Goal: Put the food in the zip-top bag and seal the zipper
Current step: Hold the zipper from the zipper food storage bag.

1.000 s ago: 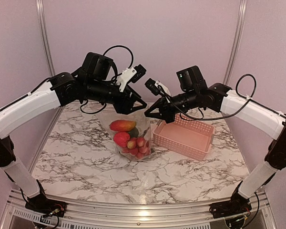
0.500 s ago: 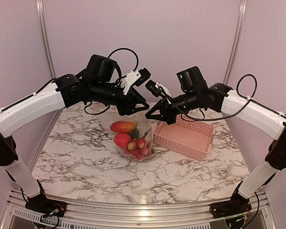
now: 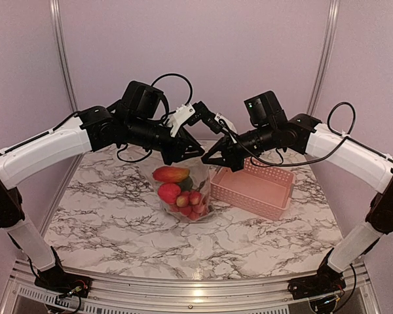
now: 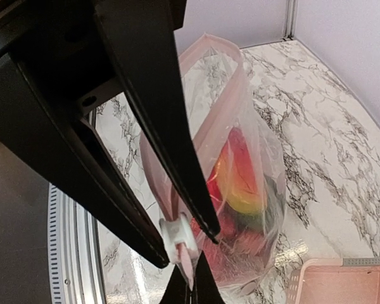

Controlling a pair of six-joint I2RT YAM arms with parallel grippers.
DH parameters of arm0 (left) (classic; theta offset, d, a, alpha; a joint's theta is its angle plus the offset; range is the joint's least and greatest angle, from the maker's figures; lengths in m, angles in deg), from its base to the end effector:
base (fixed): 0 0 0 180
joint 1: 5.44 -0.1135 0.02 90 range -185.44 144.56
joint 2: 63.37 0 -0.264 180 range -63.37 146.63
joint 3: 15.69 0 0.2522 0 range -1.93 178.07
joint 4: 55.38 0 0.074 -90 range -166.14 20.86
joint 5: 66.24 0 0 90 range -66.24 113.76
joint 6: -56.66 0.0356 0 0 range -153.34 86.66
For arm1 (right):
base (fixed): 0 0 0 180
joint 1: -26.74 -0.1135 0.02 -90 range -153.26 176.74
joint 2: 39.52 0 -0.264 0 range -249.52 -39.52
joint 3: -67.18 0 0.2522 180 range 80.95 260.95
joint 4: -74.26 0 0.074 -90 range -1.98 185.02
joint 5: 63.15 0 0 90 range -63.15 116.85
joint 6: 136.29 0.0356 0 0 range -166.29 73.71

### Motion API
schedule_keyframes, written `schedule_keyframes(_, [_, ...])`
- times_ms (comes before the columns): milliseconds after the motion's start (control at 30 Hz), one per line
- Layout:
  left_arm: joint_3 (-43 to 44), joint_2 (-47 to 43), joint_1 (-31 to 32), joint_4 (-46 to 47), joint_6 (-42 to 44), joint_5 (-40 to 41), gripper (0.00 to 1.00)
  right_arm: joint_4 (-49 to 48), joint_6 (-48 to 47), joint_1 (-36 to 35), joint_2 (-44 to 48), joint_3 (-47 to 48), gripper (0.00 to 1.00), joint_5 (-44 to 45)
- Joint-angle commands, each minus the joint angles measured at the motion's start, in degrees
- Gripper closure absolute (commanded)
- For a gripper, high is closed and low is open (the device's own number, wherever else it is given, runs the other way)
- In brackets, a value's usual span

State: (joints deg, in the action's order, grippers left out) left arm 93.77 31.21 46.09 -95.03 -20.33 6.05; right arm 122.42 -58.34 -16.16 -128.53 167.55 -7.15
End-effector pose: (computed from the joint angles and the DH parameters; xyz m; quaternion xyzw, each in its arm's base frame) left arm 0.2297 -0.3065 0.3962 0.5145 0.6594 -0.2981 0.4600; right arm 0.2396 0.2498 0.3651 -0.5106 0.6982 0.3659 0.3432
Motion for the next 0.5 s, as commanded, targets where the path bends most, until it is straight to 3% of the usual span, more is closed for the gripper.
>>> schedule_keyframes(0, [0.18,-0.64,0.61,0.03,-0.65,-0.78,0.84,-0.23,-0.59,-0.65,1.98,0.41,1.00,-0.14])
schedule_keyframes(100, [0.26,-1.21,0.61,0.31,-0.90,-0.10,0.88,-0.05,-0.56,-0.67,2.32,0.45,1.00,0.15])
schedule_keyframes(200, [0.80,-1.33,0.64,0.43,-0.88,0.41,0.92,-0.29,0.01,-0.63,2.74,0.58,0.84,-0.11])
schedule_keyframes(333, [2.21,-0.99,0.76,0.43,-1.15,-0.03,0.94,-1.30,0.66,-0.66,2.67,0.73,0.71,-0.94])
schedule_keyframes(467, [2.65,-0.80,1.00,-0.37,-1.02,-0.20,0.94,-1.30,0.32,-0.68,2.04,1.53,0.73,-1.15])
